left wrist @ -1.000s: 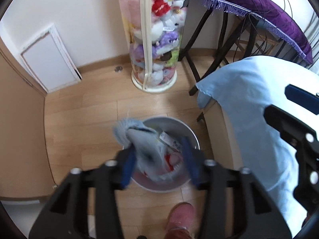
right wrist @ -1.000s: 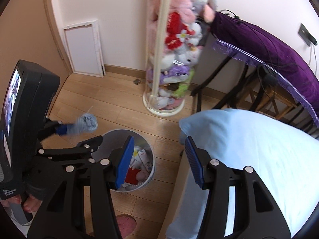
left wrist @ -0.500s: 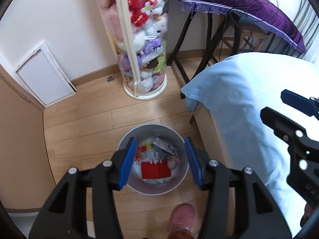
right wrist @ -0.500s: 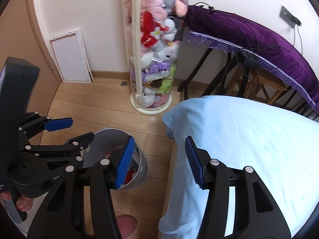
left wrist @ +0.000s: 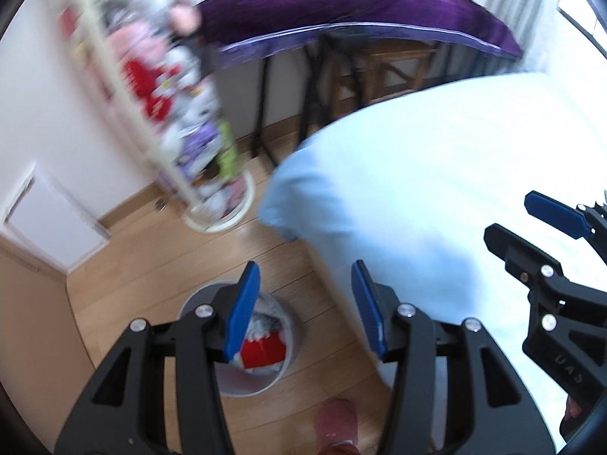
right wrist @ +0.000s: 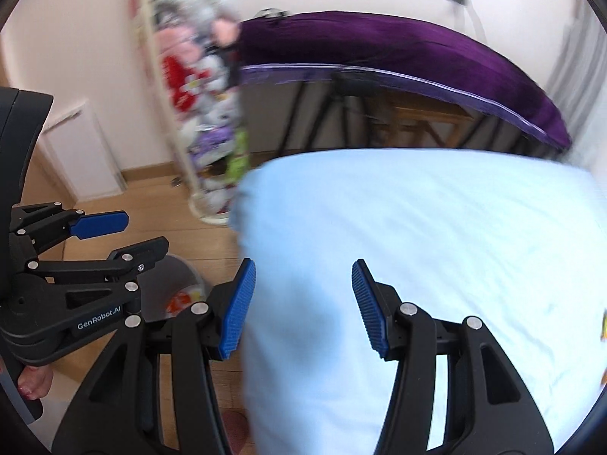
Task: Collect trash
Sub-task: 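Move both open tools back over the bed toward the chips bag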
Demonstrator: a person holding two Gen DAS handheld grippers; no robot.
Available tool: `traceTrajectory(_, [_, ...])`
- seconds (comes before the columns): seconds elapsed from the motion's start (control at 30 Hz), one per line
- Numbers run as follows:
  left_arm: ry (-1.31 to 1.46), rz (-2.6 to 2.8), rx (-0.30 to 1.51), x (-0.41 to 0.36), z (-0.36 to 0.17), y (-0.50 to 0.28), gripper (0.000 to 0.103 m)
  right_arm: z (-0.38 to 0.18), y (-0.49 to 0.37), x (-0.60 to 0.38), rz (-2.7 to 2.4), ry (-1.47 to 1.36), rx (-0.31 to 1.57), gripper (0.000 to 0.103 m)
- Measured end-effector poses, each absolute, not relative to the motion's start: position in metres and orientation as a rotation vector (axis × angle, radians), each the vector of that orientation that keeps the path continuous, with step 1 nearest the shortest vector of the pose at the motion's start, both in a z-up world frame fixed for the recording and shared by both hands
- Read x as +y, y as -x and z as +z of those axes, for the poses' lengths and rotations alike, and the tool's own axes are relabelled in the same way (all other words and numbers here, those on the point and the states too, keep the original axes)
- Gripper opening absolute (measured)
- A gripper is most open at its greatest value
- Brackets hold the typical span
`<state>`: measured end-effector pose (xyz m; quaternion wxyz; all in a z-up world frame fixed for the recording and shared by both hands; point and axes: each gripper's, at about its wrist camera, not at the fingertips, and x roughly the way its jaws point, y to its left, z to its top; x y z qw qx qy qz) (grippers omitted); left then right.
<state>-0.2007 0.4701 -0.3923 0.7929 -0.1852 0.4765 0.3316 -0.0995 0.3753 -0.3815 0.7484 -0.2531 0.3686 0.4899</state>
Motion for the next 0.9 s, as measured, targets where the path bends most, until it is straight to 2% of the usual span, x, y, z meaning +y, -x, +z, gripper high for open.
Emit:
traceTrajectory(0.3, [0.226,0.462,1.018,0.375,-0.363,0.083,0.051,-0.363,0.013,0.250,0.789,0.410,0.843,0.051])
traceTrajectory(0.53, [0.103,0.247,1.001,0.273,-0.341,-0.010,0.051,-0.362,-0.051,0.127,0.505,0.268,0.885,0.051])
traceTrajectory(0.9, [-0.010,-0.007,0.984,0.103,-0.328,-0.106,0.051,-0.360,-0.121,-0.061,0.180,0.127,0.917,0.051])
